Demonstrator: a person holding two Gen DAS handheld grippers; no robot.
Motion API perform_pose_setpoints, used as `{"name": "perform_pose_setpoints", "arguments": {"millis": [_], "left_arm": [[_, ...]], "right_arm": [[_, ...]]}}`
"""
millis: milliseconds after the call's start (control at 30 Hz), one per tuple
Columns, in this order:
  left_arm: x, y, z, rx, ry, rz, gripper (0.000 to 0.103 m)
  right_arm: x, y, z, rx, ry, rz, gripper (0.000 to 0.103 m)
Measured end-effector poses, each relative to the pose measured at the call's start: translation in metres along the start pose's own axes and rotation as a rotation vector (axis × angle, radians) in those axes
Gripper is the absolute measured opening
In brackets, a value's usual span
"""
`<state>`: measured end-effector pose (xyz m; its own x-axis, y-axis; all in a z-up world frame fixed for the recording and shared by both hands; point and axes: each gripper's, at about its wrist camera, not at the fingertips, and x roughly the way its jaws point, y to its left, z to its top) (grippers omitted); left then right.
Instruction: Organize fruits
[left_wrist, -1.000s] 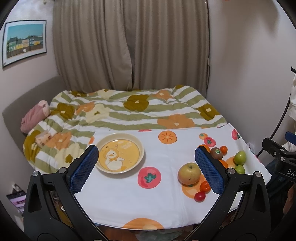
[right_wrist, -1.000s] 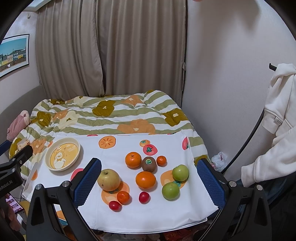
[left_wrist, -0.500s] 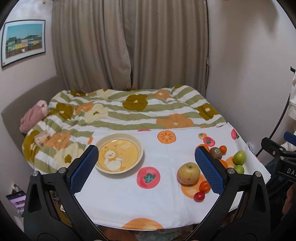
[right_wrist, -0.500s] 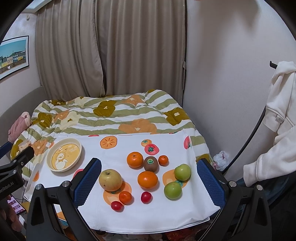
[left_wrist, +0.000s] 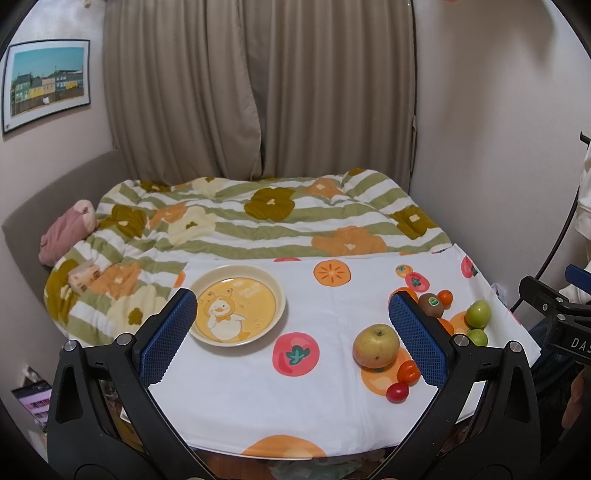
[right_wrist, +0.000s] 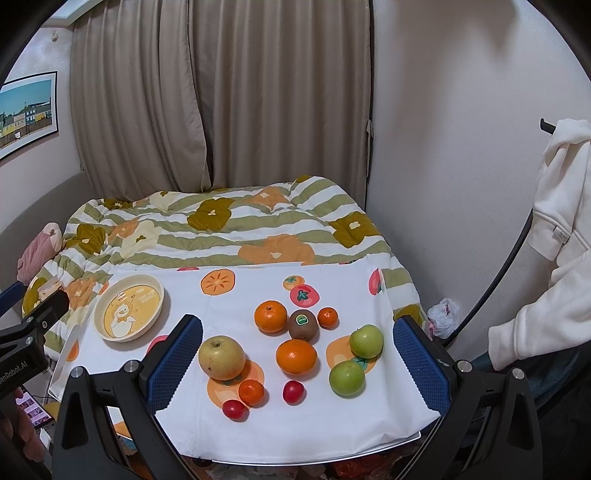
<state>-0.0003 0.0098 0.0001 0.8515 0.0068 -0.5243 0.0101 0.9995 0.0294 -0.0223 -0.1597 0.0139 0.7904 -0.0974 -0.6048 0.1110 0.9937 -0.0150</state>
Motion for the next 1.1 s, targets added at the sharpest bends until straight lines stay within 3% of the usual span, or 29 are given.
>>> {"name": "perform_pose_setpoints", "arguments": {"millis": [1100], "left_arm": [[0.0059, -0.0026, 0.0027, 0.003, 0.008, -0.023, 0.103]], "right_arm": [[0.0003, -0.0047, 0.0000, 0.005, -0.001, -0.008, 0.103]]}}
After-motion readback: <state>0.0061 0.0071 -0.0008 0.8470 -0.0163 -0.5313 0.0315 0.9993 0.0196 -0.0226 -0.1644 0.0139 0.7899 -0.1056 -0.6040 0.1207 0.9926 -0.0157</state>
